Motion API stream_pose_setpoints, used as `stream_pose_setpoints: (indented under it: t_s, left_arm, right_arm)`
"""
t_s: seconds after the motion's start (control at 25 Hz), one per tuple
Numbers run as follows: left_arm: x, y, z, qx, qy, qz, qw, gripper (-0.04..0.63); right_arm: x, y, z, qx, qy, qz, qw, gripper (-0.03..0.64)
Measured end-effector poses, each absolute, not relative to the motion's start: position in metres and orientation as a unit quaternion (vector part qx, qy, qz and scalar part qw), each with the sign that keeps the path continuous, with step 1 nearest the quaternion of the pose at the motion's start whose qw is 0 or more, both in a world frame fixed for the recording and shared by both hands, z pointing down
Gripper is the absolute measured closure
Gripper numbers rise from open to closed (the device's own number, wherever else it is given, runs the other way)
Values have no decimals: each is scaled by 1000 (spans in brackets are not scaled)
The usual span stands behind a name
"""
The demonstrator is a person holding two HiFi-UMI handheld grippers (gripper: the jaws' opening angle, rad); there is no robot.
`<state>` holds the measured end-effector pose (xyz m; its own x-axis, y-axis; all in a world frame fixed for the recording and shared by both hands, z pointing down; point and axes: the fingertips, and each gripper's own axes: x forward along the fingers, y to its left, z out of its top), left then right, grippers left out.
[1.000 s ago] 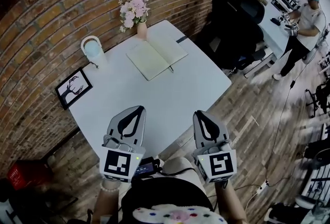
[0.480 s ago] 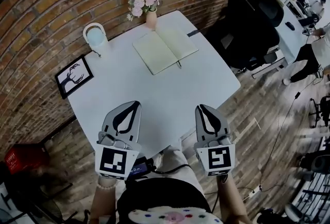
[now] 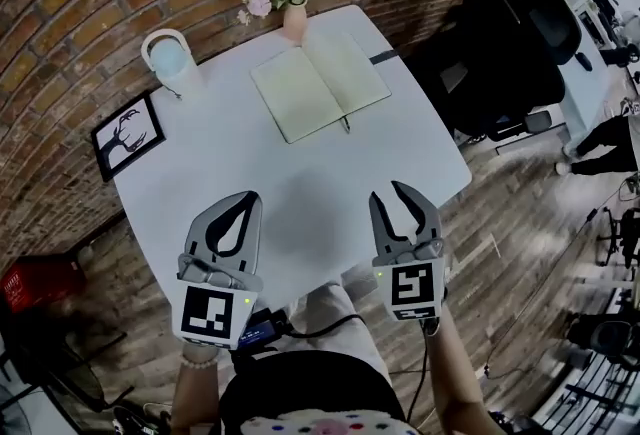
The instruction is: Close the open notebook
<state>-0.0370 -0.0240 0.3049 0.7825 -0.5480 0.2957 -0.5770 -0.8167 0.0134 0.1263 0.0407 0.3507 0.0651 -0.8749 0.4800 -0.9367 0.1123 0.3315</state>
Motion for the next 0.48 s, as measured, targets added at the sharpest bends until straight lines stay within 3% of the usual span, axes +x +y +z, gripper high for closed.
stream_pose_setpoints:
  t_s: [0.48]
  left_arm:
    - [-15, -51, 340, 919, -350, 166, 80, 578]
  right_arm:
    - [185, -17, 411, 575, -694, -33, 431, 449]
